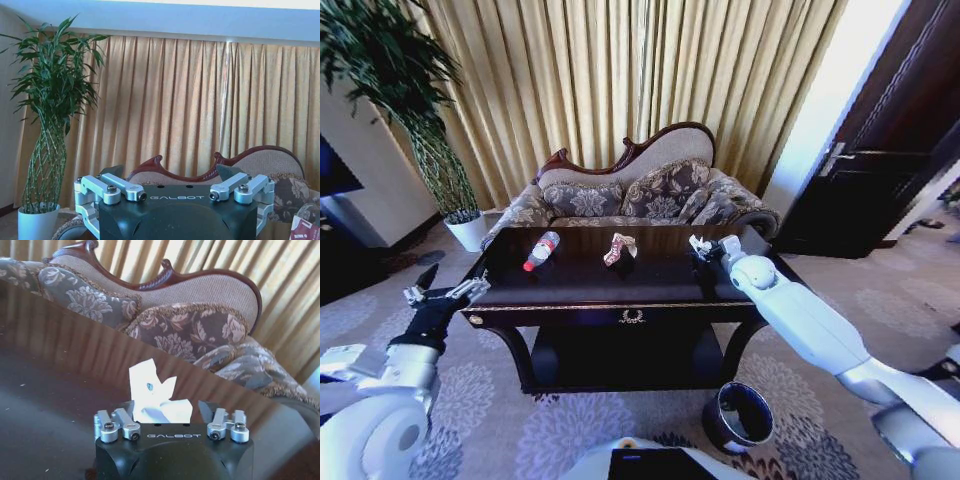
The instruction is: Move to the front of the table and place the trash on the table into the trash bin.
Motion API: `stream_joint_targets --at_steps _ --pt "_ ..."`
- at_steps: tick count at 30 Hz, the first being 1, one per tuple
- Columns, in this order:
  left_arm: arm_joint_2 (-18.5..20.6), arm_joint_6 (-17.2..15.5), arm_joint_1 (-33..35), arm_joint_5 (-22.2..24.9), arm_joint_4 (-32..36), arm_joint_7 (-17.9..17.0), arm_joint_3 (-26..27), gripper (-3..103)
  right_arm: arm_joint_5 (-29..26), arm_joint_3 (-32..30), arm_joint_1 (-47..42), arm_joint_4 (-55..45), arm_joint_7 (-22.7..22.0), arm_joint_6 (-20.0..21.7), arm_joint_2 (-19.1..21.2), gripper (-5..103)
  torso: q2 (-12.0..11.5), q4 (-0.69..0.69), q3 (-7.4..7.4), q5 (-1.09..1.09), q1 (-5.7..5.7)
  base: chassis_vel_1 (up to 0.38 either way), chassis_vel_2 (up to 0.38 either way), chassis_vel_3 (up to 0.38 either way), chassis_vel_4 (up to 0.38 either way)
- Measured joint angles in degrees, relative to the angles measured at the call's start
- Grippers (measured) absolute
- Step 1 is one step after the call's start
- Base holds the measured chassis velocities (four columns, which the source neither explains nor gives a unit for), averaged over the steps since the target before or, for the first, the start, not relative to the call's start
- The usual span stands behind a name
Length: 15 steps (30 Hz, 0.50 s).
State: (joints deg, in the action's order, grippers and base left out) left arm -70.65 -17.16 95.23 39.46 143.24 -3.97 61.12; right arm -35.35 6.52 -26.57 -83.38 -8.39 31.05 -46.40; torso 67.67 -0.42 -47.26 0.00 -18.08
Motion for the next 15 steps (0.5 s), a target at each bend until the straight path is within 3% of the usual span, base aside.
stream_joint_targets --at_steps 3,5,8,15 --pt "0.0 0.0 0.1 0.0 0.0 0.0 0.1 100 -0.9 0.2 0.7 1.4 -0.4 0.1 -0.5 82 0.0 0.00 0.00 0.00 0.00 0.000 0.000 0.000 0.000" --pt "-0.2 0.2 0.4 0.0 0.0 0.0 0.4 100 -1.6 0.3 1.4 2.7 -0.5 0.1 -0.7 93 0.0 0.00 0.00 0.00 0.00 0.000 0.000 0.000 0.000" --pt "-0.3 0.4 0.6 0.0 0.0 0.0 0.5 100 -2.2 0.3 1.8 3.5 -0.5 0.1 -0.7 99 0.0 0.00 0.00 0.00 0.00 0.000 0.000 0.000 0.000" --pt "-0.3 0.6 0.5 0.0 0.0 0.0 0.5 100 -2.9 0.3 1.8 4.1 -0.4 0.2 -0.5 101 0.0 0.00 0.00 0.00 0.00 0.000 0.000 0.000 0.000"
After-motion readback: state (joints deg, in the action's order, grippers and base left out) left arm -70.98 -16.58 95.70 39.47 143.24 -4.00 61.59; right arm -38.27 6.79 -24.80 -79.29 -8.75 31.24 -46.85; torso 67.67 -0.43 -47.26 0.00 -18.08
